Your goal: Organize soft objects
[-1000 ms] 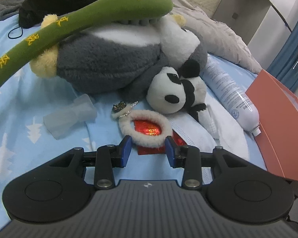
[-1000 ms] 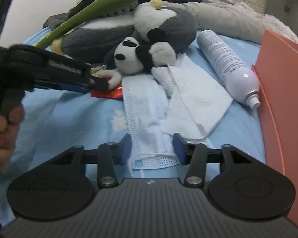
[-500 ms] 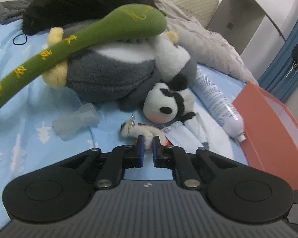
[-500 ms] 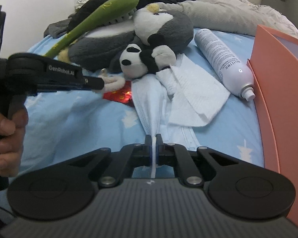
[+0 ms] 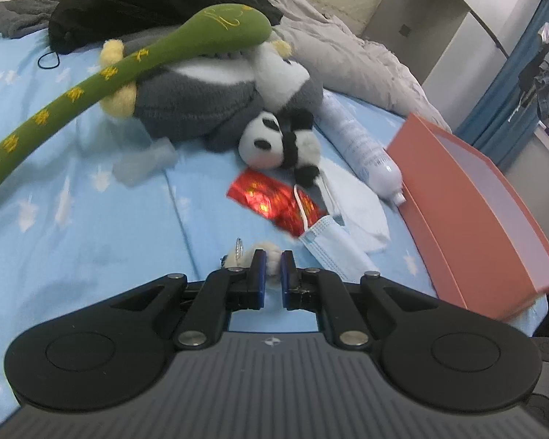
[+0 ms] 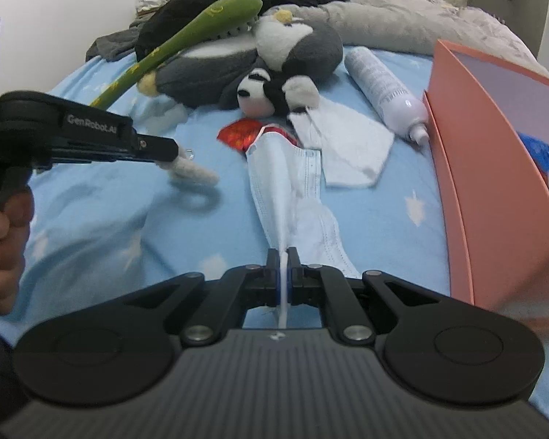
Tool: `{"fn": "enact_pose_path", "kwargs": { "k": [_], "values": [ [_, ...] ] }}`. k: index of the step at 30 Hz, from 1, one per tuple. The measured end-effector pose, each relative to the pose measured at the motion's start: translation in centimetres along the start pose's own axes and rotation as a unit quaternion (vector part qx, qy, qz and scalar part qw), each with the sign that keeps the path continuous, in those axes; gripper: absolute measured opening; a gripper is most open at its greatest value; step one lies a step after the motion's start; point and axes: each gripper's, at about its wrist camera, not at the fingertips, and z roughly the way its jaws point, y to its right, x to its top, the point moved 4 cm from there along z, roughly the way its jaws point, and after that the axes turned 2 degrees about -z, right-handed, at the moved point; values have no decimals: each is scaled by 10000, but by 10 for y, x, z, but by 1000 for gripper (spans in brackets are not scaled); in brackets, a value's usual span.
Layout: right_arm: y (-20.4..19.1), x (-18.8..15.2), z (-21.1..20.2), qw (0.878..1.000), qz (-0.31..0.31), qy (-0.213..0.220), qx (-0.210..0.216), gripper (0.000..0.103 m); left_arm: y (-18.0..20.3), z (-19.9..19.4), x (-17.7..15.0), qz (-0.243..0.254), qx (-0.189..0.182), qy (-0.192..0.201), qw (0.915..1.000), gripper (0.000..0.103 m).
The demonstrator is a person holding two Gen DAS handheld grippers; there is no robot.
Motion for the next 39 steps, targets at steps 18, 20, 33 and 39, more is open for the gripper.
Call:
{"fn": "enact_pose_path", "kwargs": {
  "k": [18, 20, 33, 39],
  "values": [
    [1, -52, -42, 9980, 420, -441, 183, 22, 12, -28, -73, 287, 216, -813, 9960, 33],
    [0, -50, -43, 9981, 441, -365, 228, 40, 15, -31, -72, 405, 218, -785, 9958, 46],
    [7, -30, -25, 9993, 339, -77, 154, 48, 29, -18, -58, 1063, 315, -673, 9915, 60],
    [7, -30, -7, 9985, 408, -132, 338, 43, 39, -1, -60, 1354, 410, -709, 9874, 60]
  ]
}}
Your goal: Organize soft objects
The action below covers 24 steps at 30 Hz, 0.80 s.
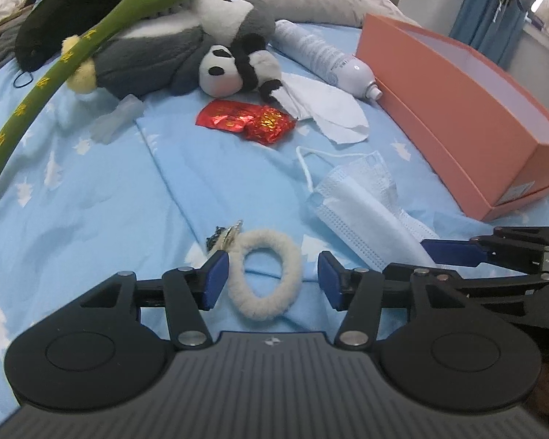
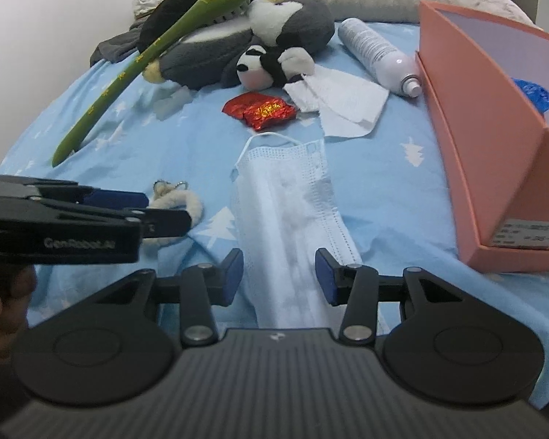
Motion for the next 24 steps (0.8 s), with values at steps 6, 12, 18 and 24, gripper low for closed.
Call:
{"fn": "enact_pose_path", "kwargs": {
  "k": [6, 12, 18, 24],
  "values": [
    [4, -6, 8, 9998, -5, -164, -122, 10, 4, 13, -2, 219, 239, -96, 9994, 48],
    [23, -6, 0, 9992, 284, -55, -281, 8, -5, 18, -3, 30, 389, -119, 9992, 29],
    [27, -8, -6, 9988, 382, -6, -298, 7, -6, 13, -1, -117, 548, -108, 9984, 14],
    [28, 0, -19, 9983, 474, 156, -288, 7, -1, -9, 6, -405, 405, 21, 9984, 10]
  ]
}}
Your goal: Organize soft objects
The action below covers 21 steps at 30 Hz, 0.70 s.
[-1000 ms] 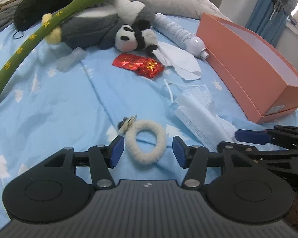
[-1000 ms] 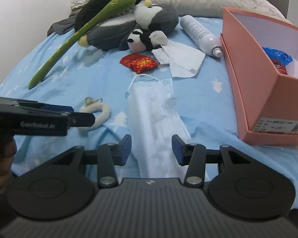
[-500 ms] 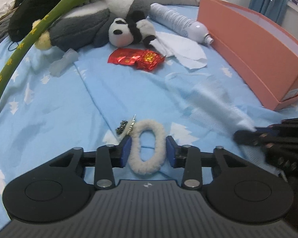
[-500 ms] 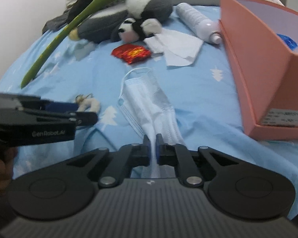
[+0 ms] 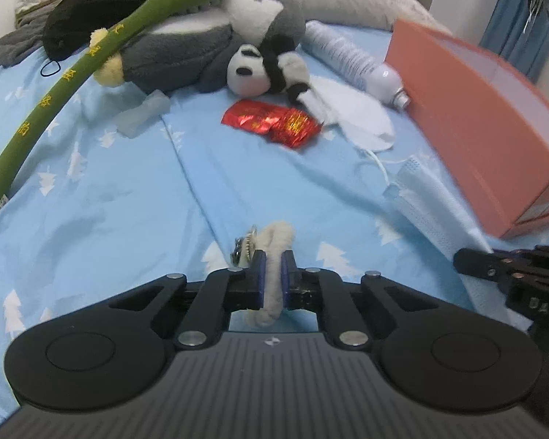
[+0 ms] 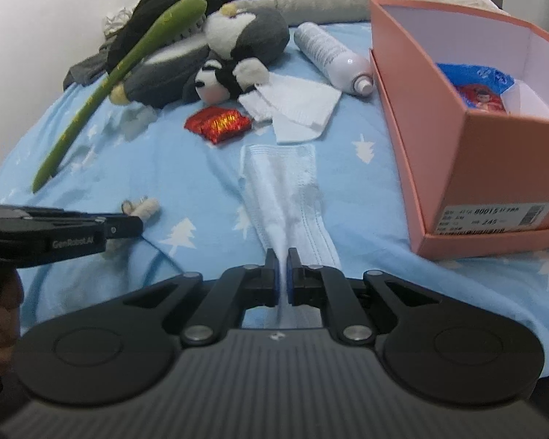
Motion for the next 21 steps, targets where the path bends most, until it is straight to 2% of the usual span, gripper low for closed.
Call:
{"fn": "enact_pose_path", "kwargs": {
  "k": [9, 15, 21],
  "values": [
    [-4, 25, -33, 9988, 130, 467, 2, 7, 16, -45, 27, -213, -266, 487, 9982, 8],
    [-4, 42, -67, 9957, 188, 904, -11, 7, 36, -82, 46, -174, -513, 855, 9949, 8],
    [4, 54, -108, 9909, 279, 1308, -119, 7, 61, -111, 56, -90, -780, 1023, 9916, 8]
  ]
}}
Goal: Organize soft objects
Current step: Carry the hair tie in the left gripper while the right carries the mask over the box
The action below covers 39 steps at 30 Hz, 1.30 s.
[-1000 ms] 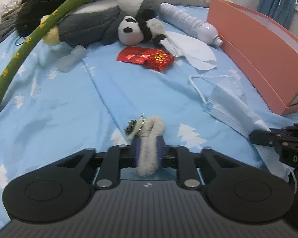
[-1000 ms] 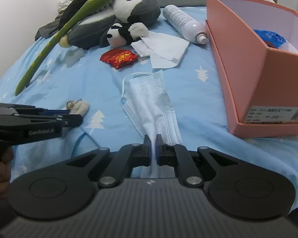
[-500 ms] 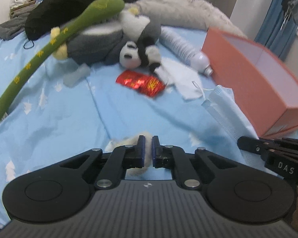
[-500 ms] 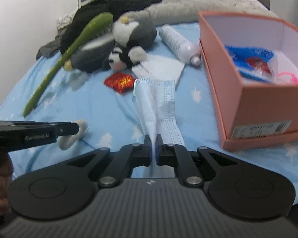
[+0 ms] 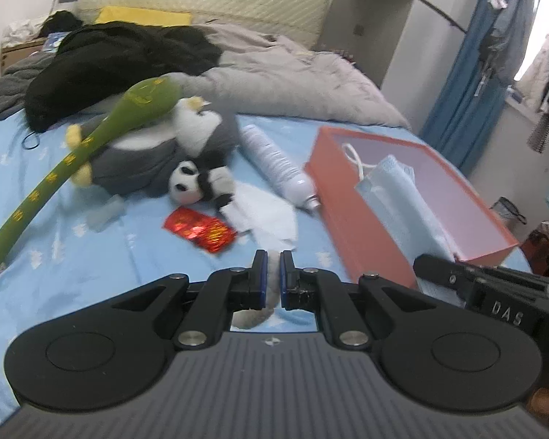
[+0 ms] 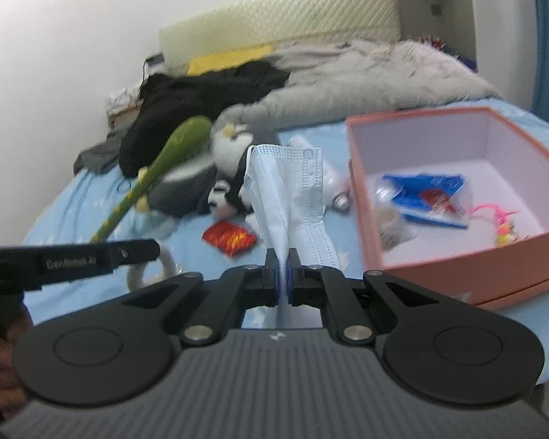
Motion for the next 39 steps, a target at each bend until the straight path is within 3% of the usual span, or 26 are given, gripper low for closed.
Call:
{"fn": "enact_pose_path", "kwargs": {
  "k": [12, 19, 30, 39],
  "values": [
    [35, 21, -60, 9977, 290, 329, -509, 7, 66, -10, 22, 241, -674, -27, 9974, 8],
    [59, 35, -75, 9950, 485, 353, -797, 7, 108, 10, 41, 483, -1059, -165, 9931, 8],
    [128, 78, -32, 9902, 779, 170, -1148, 7, 169, 109, 93, 837, -1379, -544, 9854, 8],
    [179, 91, 14, 9868, 1007, -397, -1204, 8, 201, 195, 110, 1129, -1200, -1268, 9781, 8]
  ]
}}
